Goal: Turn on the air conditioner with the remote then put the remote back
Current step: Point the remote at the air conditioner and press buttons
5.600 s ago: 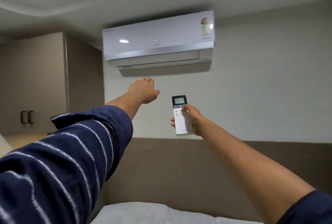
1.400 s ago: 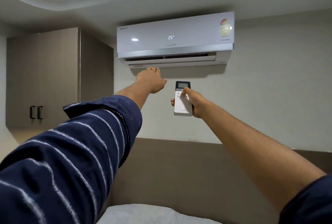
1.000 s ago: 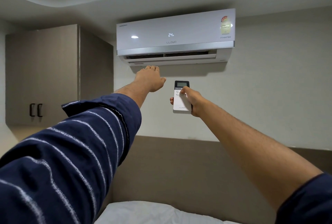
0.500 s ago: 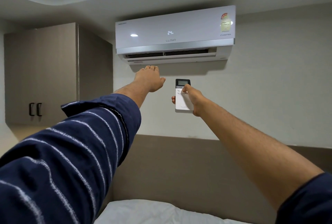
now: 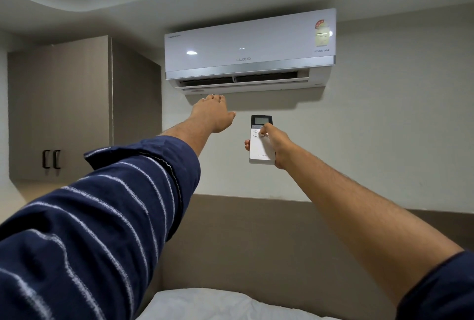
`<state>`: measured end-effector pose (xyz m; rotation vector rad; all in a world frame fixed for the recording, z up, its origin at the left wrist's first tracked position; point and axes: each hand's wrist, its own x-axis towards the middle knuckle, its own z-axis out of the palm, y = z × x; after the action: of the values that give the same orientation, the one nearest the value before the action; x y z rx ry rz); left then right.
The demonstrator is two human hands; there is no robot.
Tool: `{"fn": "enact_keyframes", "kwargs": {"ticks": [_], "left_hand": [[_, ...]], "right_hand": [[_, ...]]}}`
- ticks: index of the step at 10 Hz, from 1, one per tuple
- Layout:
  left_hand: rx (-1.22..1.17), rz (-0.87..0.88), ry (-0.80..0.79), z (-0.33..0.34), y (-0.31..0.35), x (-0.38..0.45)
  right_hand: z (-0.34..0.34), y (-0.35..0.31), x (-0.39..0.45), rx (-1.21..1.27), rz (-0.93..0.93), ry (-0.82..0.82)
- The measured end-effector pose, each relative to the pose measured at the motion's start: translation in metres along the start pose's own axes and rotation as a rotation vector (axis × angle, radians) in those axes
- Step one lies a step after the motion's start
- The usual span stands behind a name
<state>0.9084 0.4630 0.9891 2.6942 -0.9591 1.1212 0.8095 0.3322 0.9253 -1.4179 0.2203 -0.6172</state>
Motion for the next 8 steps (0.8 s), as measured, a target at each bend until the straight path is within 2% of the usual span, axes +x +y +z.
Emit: {"fn": "enact_keyframes", "kwargs": {"ticks": [8], "left_hand": [[-0.011,-0.022,0.027,-0.018,0.001,-0.002]], "right_hand": [[0.001,-0.015,-0.006,0.028,-0.06,-0.025]]}}
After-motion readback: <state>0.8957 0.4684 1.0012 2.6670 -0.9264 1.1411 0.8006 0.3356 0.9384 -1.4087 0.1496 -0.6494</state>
